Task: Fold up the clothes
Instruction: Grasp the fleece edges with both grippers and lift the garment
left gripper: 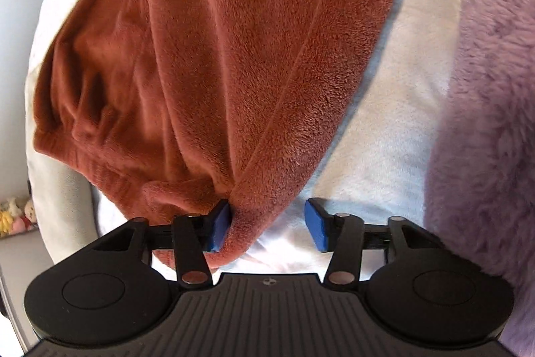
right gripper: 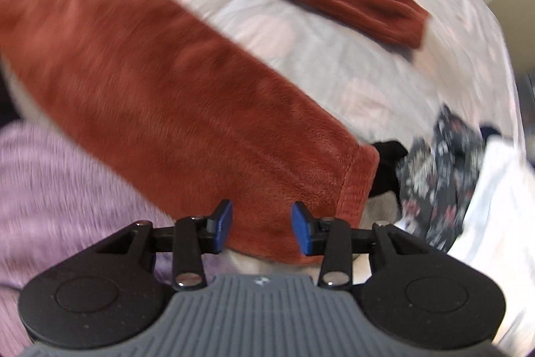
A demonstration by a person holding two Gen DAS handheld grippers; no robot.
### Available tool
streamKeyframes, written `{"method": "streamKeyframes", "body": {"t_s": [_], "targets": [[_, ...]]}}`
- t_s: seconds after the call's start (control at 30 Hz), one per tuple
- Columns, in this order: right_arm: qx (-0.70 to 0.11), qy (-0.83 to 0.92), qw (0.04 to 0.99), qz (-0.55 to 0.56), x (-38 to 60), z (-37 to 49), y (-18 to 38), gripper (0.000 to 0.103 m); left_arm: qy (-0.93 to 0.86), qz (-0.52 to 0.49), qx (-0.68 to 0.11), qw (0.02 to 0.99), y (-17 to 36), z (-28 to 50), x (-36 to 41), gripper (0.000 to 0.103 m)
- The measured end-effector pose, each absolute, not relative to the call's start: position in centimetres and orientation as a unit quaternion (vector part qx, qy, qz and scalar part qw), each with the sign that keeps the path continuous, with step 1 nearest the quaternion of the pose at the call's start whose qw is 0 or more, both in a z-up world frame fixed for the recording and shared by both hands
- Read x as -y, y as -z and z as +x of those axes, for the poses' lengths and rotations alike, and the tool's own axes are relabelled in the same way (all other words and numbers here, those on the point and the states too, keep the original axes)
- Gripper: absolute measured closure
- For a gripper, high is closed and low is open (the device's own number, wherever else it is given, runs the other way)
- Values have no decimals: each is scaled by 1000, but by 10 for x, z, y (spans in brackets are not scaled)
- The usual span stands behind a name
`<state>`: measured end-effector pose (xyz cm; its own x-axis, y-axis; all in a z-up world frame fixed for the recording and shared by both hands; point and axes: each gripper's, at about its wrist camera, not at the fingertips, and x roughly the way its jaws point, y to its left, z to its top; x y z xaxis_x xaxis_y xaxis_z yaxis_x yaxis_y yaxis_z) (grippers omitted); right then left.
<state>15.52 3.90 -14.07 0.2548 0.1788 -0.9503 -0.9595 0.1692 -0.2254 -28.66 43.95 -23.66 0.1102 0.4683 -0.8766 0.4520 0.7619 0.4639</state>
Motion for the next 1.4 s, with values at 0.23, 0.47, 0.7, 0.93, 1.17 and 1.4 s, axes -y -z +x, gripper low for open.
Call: {"method": "streamKeyframes", "body": {"t_s": [0.23, 0.47, 0.7, 0.93, 1.17, 1.4], "targets": [[-398, -473, 544, -567, -33, 179, 138, 60, -24, 324, -686, 651, 243, -276, -440, 77], [-357, -510, 424, -658, -22, 181, 155, 60, -16, 299, -714, 633, 242, -258, -448, 85], [-284, -549, 320, -718, -16, 168, 182, 60, -13, 283, -737, 614, 244, -245, -451, 85], [-245, -561, 306, -729, -11, 169, 215, 73, -21, 277, -739, 613, 241, -243, -450, 89], [-275, -533, 447, -664, -11, 190, 187, 97, -56, 251, -714, 651, 211, -251, -454, 97], [-281, -485, 605, -566, 5, 221, 121, 98, -131, 192, -654, 720, 144, -245, -469, 98]]}}
